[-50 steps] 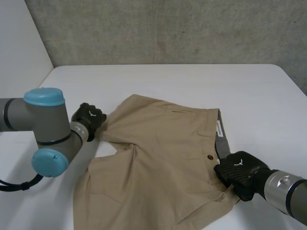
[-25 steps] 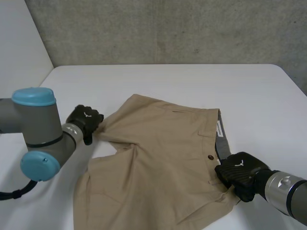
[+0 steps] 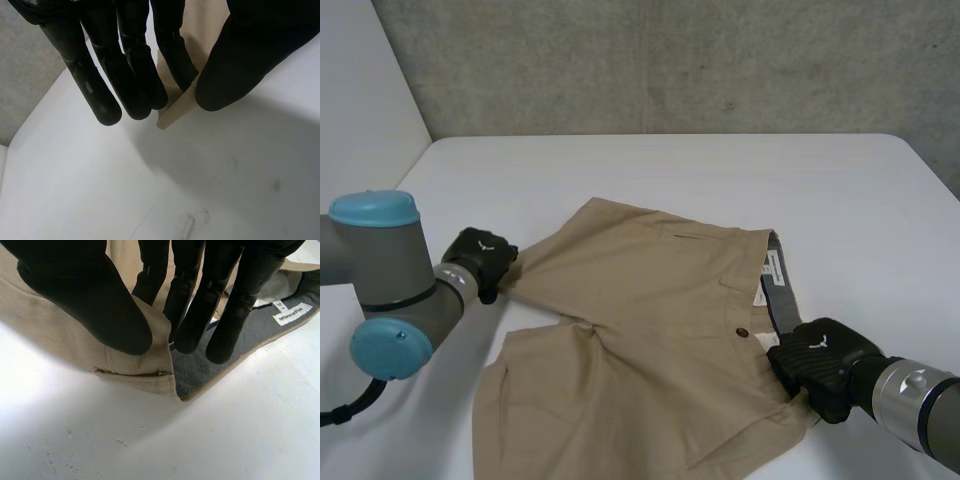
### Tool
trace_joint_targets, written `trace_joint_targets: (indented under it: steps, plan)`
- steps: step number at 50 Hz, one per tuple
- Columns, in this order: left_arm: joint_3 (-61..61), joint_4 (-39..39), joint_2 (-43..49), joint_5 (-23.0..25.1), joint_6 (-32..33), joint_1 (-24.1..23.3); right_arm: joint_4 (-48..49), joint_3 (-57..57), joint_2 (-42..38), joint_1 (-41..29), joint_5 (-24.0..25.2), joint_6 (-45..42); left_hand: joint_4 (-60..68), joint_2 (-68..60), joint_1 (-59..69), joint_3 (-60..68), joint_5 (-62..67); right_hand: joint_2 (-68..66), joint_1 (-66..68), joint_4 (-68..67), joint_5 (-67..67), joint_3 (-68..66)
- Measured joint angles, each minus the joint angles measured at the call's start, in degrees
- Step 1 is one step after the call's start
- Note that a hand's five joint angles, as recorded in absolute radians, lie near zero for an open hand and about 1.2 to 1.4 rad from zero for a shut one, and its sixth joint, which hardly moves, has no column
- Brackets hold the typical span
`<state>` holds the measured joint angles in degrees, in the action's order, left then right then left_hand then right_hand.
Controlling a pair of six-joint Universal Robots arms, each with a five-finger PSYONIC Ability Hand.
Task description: Fold the shorts.
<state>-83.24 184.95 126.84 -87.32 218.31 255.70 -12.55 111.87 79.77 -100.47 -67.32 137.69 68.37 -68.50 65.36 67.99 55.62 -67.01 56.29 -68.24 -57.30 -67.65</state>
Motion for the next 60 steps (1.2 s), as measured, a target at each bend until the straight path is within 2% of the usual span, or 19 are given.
trace_joint_targets:
  steps: [2,3,5,6,7,9,12,18,21,25,26,29,30,32,37,41,49,56,60]
  plan:
    - [-0.1,0.0,0.0,0.0,0.0,0.0,0.0,0.0,0.1,0.0,0.0,0.0,0.0,0.0,0.0,0.0,0.0,0.0,0.0,0.0,0.0,0.0]
    - [-0.6,0.0,-0.4,0.1,-0.1,-0.1,-0.1,0.0,0.1,-0.1,0.0,0.1,-7.1,8.2,-7.9,-7.0,-6.6,0.0,0.0,0.0,0.0,0.0]
    - [-0.6,0.0,-0.4,0.1,-0.1,-0.1,-0.1,0.0,0.1,-0.1,0.0,0.1,-7.1,8.2,-7.9,-7.0,-6.6,0.0,0.0,0.0,0.0,0.0]
    - [-1.1,0.0,-1.1,0.2,-0.2,-0.4,-0.1,0.0,0.2,-0.2,0.0,0.2,-24.0,25.2,-26.7,-23.7,-23.3,0.0,0.0,0.0,0.0,0.0]
    - [-1.6,0.0,-2.0,0.2,-0.4,-0.9,-0.1,-0.1,0.2,-0.4,0.2,0.7,-37.9,37.8,-38.5,-37.2,-35.8,0.0,0.0,0.0,0.0,0.0]
    - [-2.4,0.0,-3.4,0.1,-0.6,-1.5,-0.1,-0.3,0.2,-0.5,0.4,1.5,-43.9,43.6,-40.8,-42.7,-41.2,0.0,0.0,0.0,0.0,0.0]
    - [-3.3,-0.1,-5.1,0.0,-0.7,-1.9,0.0,-0.6,0.2,-0.5,0.6,2.7,-44.7,44.3,-40.8,-43.3,-42.1,0.0,0.0,0.0,-0.1,0.0]
    - [-9.8,-0.9,-15.2,-0.4,-3.6,-2.6,0.5,-3.2,0.1,-0.5,1.2,9.3,-44.7,44.3,-40.8,-43.3,-42.1,0.0,0.4,0.0,-0.1,0.0]
    - [-14.6,-2.1,-22.3,-0.3,-8.0,-3.4,1.6,-5.5,0.0,-0.5,1.4,14.8,-44.6,44.3,-40.8,-43.3,-42.1,0.0,0.5,0.0,-0.1,0.0]
    - [-18.0,-3.9,-27.3,-0.3,-12.2,-4.5,3.0,-6.9,-0.3,-0.4,1.3,18.3,-44.2,43.9,-40.5,-43.1,-41.4,0.0,0.6,0.0,-0.1,0.0]
    - [-21.0,-6.5,-31.9,-0.1,-16.6,-6.0,4.6,-8.1,-0.7,-0.3,1.2,21.4,-43.3,43.3,-40.5,-43.1,-40.3,0.0,0.6,0.0,-0.1,0.0]
    - [-21.9,-7.5,-33.2,-0.1,-18.0,-6.5,5.1,-8.5,-0.9,-0.2,1.1,22.2,-43.2,43.3,-40.5,-43.1,-40.2,0.0,0.6,0.0,-0.1,0.0]
    - [-24.6,-11.3,-36.6,0.0,-22.1,-8.3,6.7,-9.7,-1.6,-0.2,0.7,24.4,-43.2,43.2,-40.5,-43.1,-40.0,0.0,0.6,0.0,-0.1,0.0]
    - [-26.5,-14.8,-38.3,0.0,-24.9,-10.2,7.5,-10.6,-2.3,-0.2,0.2,25.3,-43.2,43.1,-40.5,-43.1,-39.9,0.0,0.6,0.0,-0.1,0.0]
    - [-29.8,-20.1,-39.6,-0.3,-27.9,-14.6,8.8,-11.9,-3.9,-0.3,-1.6,25.8,-43.2,43.1,-40.5,-43.1,-39.9,0.0,0.6,0.0,-0.1,0.0]
    - [-31.4,-21.3,-39.8,-0.5,-28.3,-16.6,9.7,-11.9,-4.5,-0.4,-2.7,25.5,-43.2,43.1,-40.5,-43.1,-39.9,0.0,0.6,0.0,-0.1,0.0]
    - [-32.9,-21.7,-39.8,-0.7,-27.9,-17.8,10.7,-11.2,-4.9,-0.5,-3.3,24.9,-43.2,43.1,-40.5,-43.1,-39.9,0.0,0.6,0.0,-0.1,0.0]
    - [-33.5,-21.7,-39.4,-4.4,-27.6,-19.0,11.7,-10.3,-5.5,-0.6,-4.0,24.6,-42.3,42.7,-40.5,-42.5,-39.7,0.0,0.6,0.0,-0.1,0.0]
    - [-33.5,-21.7,-39.7,-6.9,-27.4,-19.9,12.3,-10.2,-5.8,-0.6,-4.5,24.5,-39.2,39.6,-36.2,-39.1,-36.4,0.0,0.6,0.0,-0.1,0.0]
